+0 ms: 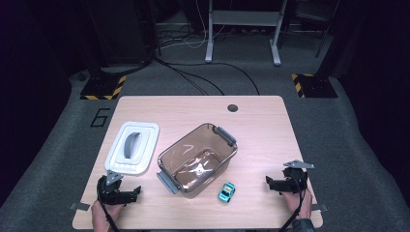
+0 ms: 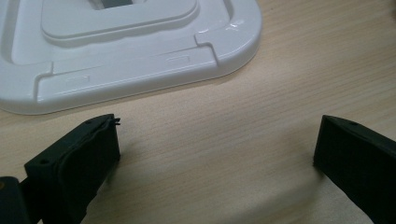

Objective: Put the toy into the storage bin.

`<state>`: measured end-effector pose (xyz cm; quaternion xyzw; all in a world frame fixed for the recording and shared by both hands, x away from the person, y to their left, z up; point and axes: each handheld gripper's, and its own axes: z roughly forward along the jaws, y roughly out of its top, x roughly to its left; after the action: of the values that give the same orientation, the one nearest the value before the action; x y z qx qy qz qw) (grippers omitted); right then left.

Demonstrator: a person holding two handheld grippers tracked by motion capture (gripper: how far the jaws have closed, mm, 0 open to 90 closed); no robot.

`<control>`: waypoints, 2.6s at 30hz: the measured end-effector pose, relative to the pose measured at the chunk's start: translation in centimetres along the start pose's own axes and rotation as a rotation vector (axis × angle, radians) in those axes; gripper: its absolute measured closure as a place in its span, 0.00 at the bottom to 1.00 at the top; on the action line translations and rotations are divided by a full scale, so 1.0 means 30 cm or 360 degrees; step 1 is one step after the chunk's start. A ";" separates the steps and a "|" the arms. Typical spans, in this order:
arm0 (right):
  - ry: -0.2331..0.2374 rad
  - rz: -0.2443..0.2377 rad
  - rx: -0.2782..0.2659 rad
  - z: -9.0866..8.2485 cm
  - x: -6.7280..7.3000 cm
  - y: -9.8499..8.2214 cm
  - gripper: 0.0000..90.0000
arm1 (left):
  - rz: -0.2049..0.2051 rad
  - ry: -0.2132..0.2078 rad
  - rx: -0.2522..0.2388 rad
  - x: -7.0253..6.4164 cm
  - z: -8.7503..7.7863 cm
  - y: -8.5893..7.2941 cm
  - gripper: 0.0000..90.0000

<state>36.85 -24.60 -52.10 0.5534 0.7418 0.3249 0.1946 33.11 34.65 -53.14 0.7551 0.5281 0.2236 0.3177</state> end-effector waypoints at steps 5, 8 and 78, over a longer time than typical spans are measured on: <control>0.0045 -0.0058 -0.0002 -0.031 0.067 0.016 0.00 | -0.0004 0.0002 -0.0009 -0.001 0.002 -0.001 0.00; 0.0091 -0.0109 -0.0012 -0.045 0.113 0.038 0.00 | -0.0005 0.0003 -0.0009 -0.001 0.001 -0.001 0.00; 0.0457 -0.0634 0.0088 0.062 0.534 0.018 0.24 | -0.0036 0.0012 -0.0022 -0.006 -0.006 -0.005 0.05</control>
<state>33.43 -8.83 -51.92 0.3495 0.8649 0.3352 0.1321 32.81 34.56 -53.12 0.7460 0.5363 0.2266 0.3234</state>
